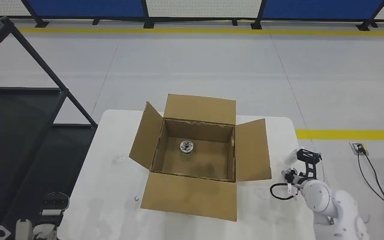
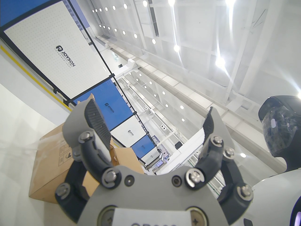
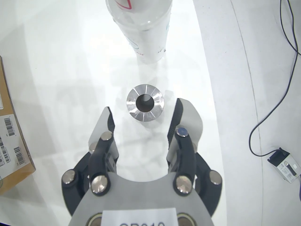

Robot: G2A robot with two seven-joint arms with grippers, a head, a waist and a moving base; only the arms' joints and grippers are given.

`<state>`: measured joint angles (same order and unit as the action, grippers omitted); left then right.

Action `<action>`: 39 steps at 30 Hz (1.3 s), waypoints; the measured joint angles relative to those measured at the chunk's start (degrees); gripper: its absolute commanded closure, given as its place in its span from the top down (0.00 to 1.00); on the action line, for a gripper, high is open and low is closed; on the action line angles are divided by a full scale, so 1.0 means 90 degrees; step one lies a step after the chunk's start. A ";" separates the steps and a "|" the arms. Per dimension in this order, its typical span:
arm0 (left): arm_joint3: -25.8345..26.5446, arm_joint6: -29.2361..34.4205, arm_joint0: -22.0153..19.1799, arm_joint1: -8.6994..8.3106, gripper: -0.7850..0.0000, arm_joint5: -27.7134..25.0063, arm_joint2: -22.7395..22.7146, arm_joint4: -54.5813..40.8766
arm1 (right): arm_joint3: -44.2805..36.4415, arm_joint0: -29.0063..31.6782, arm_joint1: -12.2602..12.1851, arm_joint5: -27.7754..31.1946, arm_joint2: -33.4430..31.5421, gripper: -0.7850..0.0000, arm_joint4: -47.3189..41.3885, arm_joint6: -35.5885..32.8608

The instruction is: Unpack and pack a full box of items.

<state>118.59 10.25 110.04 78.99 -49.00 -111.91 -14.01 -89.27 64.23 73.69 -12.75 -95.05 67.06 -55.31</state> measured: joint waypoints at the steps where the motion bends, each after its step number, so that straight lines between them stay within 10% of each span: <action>1: 0.0000 0.0000 0.0000 0.0000 1.00 0.0000 0.0000 0.0000 | 0.0026 -0.0018 -0.0003 -0.0003 0.0012 0.24 -0.0010 0.0007; 6: 0.0000 0.0000 0.0000 0.0000 1.00 0.0000 0.0000 0.0000 | 0.0098 -0.0066 -0.0018 -0.0003 0.0028 0.00 -0.0039 0.0039; 39: 0.0000 0.0000 0.0000 0.0000 1.00 0.0000 0.0000 0.0000 | -0.4224 0.1085 -0.0122 0.0279 0.0266 0.00 0.0502 0.0156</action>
<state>118.59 10.25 110.04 78.99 -49.00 -111.91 -14.01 -127.29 74.00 72.59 -10.24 -92.66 71.57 -53.91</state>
